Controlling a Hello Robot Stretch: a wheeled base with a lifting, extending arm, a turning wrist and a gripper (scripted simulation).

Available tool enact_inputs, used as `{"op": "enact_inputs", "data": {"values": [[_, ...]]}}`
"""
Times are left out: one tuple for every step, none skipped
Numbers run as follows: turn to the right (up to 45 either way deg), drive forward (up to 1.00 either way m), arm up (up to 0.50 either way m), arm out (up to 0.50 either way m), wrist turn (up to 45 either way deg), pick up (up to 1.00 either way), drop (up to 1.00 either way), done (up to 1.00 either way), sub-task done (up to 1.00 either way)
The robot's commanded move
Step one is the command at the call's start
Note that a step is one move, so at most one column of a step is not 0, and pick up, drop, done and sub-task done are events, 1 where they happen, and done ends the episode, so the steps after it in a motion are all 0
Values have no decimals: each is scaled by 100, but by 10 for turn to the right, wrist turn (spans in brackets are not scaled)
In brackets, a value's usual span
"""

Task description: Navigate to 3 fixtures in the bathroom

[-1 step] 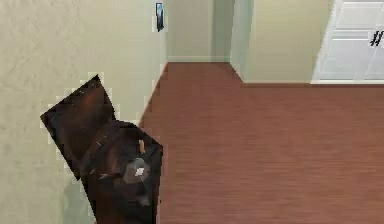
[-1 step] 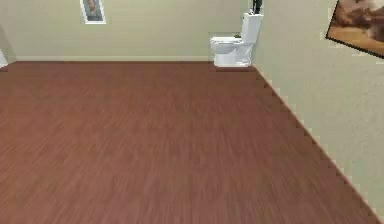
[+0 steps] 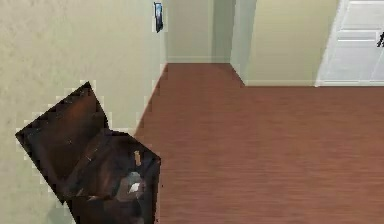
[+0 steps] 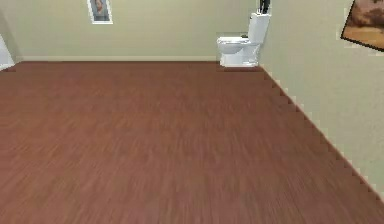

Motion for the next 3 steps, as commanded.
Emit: {"op": "enact_inputs", "data": {"values": [[-240,0,0,0,0,0,0,0,0],[0,0,0,0,0,0,0,0,100],[-450,0,0,0,0,0,0,0,0]]}}
